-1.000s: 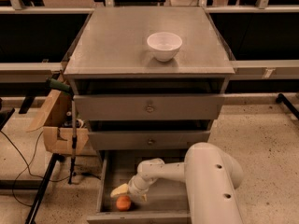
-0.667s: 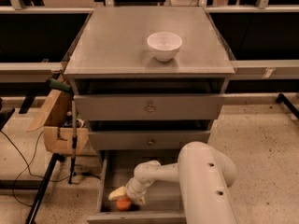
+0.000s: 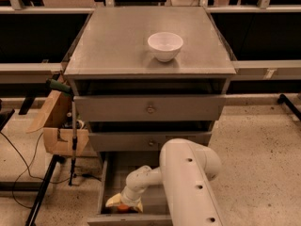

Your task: Pick orange from bottom drawer and place on counter

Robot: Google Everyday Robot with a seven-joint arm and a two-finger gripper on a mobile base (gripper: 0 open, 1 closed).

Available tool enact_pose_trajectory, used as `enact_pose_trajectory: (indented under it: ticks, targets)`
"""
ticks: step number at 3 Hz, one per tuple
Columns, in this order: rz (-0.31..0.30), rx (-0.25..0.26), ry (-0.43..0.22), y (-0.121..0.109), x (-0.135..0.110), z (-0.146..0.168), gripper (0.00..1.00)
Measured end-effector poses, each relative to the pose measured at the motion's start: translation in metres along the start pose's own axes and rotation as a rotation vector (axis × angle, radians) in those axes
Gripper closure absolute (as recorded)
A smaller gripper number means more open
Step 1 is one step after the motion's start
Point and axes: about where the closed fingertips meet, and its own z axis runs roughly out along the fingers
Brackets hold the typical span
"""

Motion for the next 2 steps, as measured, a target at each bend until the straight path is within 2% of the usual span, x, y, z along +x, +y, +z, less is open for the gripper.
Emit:
enact_pose_trajectory:
  ticks: [1,2]
  targets:
    - [0.027,-0.024,-0.003,-0.0045,-0.0021,0.0085,0.0]
    - [0.056,-0.031,0.022,-0.0081,0.0017,0.0101,0.16]
